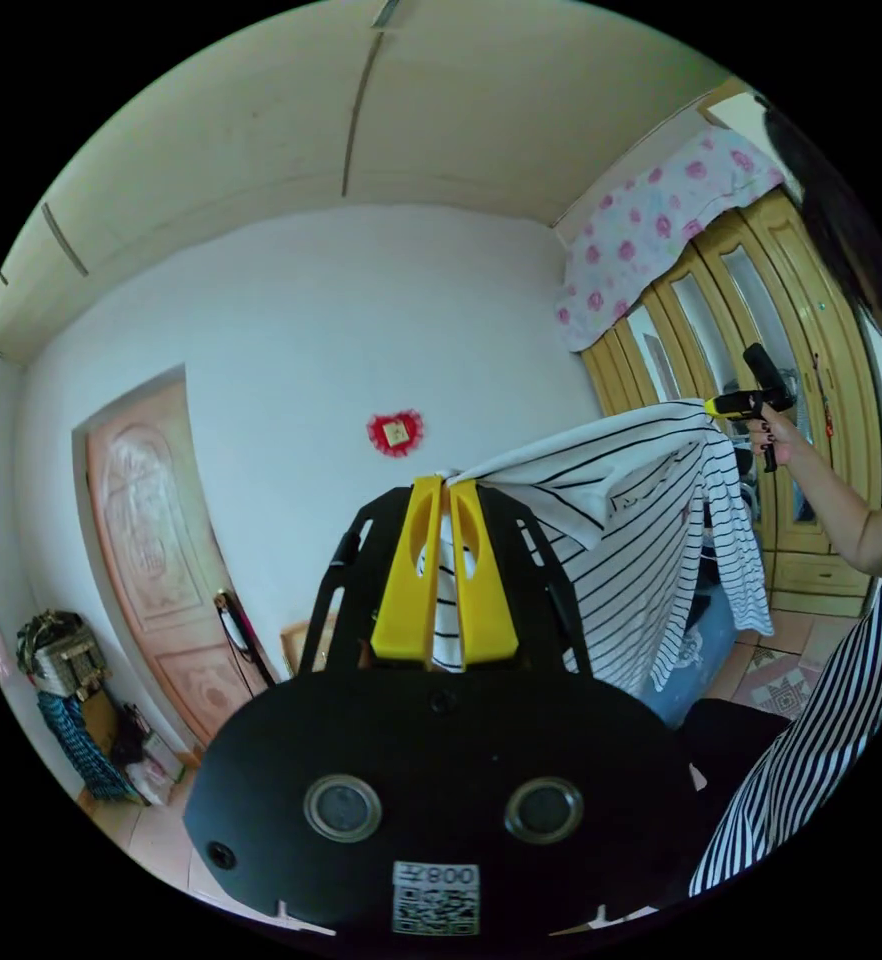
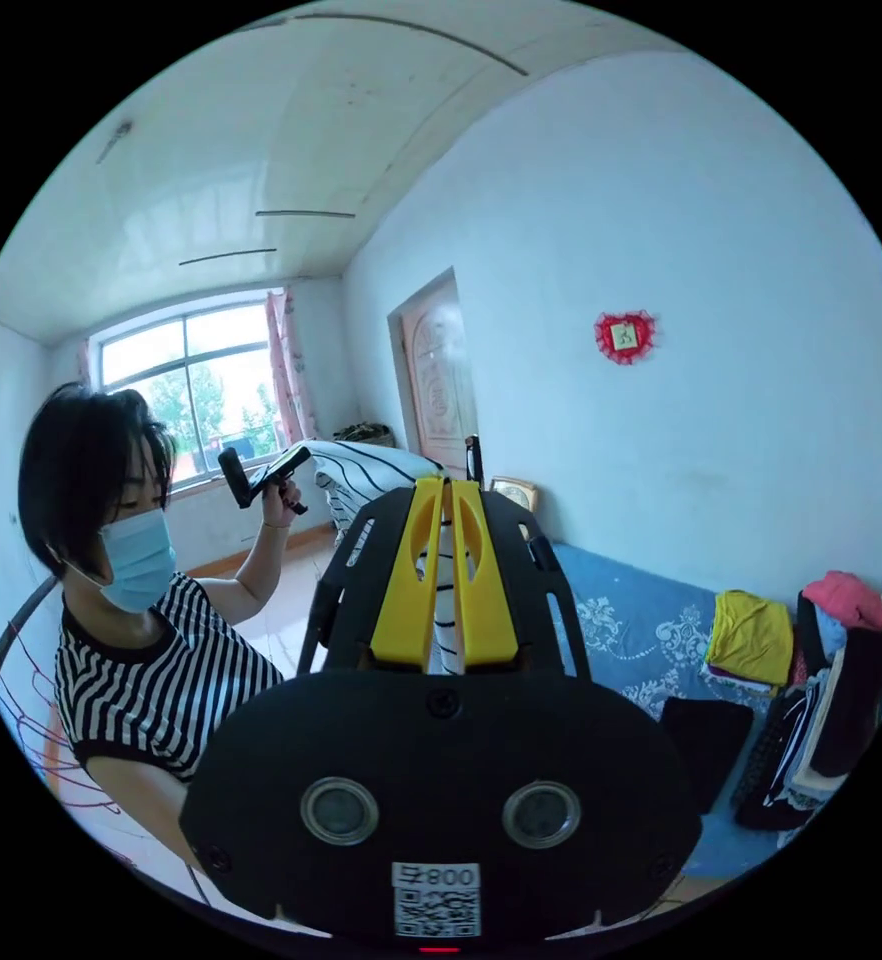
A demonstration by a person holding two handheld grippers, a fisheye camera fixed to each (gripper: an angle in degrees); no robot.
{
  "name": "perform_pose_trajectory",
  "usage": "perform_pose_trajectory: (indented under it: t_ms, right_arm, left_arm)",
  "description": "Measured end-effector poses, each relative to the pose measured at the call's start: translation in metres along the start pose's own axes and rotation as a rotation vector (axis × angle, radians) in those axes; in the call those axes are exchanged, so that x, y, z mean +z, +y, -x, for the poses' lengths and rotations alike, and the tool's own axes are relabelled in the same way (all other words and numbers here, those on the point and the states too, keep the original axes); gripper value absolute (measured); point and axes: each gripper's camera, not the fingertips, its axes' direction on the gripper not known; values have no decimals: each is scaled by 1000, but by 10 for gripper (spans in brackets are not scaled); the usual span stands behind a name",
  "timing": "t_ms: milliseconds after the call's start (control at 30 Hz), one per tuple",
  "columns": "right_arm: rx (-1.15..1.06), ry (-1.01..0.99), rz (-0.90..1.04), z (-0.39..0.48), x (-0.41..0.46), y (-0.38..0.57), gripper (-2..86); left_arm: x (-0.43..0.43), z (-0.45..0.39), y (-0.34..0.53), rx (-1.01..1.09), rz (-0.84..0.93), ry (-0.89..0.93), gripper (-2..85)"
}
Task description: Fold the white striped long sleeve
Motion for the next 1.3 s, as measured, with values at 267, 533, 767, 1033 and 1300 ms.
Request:
perform_pose_trajectory:
  t_ms: [267, 533, 767, 1033, 1300]
  right_arm:
    - [-118, 28, -36, 17, -15, -13, 9]
    - [-128, 31, -29, -31, 14, -20, 8]
    - [-79, 19, 59, -141, 99, -43, 8]
    - [78, 12, 235, -354, 280, -67, 9]
    - [346, -12, 546, -639, 530, -10, 19]
  left_arm:
    - [-74, 8, -48, 105, -73, -82, 10]
    - [-72, 37, -56, 138, -40, -91, 9]
    - [5, 94, -42, 92, 43, -82, 9]
    - [204, 193, 16, -33, 265, -55, 10]
    - [535, 299, 196, -183, 730, -32, 14]
